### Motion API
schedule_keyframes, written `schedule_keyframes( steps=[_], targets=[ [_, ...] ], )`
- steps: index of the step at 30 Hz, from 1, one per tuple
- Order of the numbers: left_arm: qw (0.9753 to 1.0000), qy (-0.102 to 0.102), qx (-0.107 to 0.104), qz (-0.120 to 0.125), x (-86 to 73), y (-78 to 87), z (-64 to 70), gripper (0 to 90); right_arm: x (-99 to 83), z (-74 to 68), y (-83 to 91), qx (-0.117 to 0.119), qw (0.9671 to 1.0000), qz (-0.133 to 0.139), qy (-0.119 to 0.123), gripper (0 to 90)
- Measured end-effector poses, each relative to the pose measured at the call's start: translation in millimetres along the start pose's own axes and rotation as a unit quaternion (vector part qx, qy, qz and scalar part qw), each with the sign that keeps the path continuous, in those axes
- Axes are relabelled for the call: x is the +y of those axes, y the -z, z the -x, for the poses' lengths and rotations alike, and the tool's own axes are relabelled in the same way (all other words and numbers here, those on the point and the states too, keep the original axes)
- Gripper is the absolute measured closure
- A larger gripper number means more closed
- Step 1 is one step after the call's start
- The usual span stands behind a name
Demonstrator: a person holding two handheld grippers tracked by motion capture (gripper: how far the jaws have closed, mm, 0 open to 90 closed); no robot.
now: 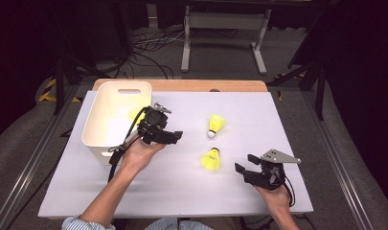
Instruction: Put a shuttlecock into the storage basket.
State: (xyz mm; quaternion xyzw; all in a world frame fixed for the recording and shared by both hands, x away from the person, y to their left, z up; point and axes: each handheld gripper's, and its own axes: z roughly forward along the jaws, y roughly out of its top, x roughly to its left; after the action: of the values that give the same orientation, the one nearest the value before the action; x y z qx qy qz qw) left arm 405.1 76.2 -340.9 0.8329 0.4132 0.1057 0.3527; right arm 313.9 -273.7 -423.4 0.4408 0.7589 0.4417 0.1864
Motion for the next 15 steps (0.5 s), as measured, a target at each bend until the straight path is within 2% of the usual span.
schedule_keyframes(
  steps=[7,15],
  targets=[
    [1.0000,-0.003,0.002,0.001,-2.7,-0.3,4.0,31.7,3.3,-4.1,-5.1,0.005,0.9998,-0.017,0.000,39.5],
    [0.9999,-0.009,-0.001,-0.009,-7.3,-5.9,12.7,31.6,5.8,-6.1,-9.2,0.013,0.9994,-0.031,-0.004,43.5]
  ],
)
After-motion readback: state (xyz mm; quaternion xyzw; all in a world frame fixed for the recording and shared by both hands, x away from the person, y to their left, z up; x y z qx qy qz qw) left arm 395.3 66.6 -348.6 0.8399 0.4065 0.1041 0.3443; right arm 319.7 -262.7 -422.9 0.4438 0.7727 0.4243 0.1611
